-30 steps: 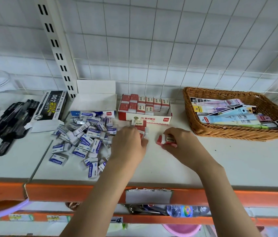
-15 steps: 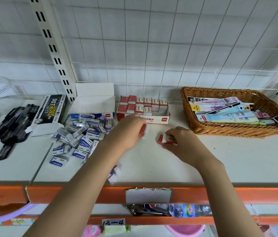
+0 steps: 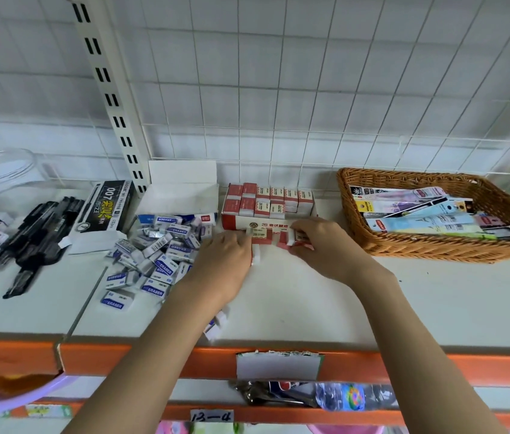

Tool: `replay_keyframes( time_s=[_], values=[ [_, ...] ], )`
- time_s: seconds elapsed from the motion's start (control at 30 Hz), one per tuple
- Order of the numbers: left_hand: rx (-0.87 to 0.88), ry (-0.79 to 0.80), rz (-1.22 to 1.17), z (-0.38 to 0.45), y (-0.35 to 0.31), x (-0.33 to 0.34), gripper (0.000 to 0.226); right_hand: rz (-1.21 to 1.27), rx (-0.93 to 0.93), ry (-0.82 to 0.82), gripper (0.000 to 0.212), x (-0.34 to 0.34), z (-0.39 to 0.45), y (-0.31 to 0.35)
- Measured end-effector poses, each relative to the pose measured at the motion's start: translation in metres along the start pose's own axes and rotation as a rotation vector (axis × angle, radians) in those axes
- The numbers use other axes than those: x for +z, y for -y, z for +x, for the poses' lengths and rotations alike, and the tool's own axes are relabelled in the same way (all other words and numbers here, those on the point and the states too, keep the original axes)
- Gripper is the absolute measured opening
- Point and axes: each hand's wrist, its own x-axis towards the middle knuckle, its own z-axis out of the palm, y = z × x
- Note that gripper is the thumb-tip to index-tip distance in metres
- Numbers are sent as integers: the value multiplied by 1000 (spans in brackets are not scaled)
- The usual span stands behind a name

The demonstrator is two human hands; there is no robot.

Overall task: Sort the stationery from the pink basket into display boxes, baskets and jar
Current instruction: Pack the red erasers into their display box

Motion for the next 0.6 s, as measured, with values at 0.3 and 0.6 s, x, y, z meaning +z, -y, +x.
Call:
replay_keyframes(
  time_s=[0.3,0.6],
  values=[
    [-89,-78,-48,-14,13,-3,45,-70,-164,41,39,24,13,17],
    [-78,-121,-136,-11,7,-5,25,17,-20,55,32,-4,-28,-7]
  ],
)
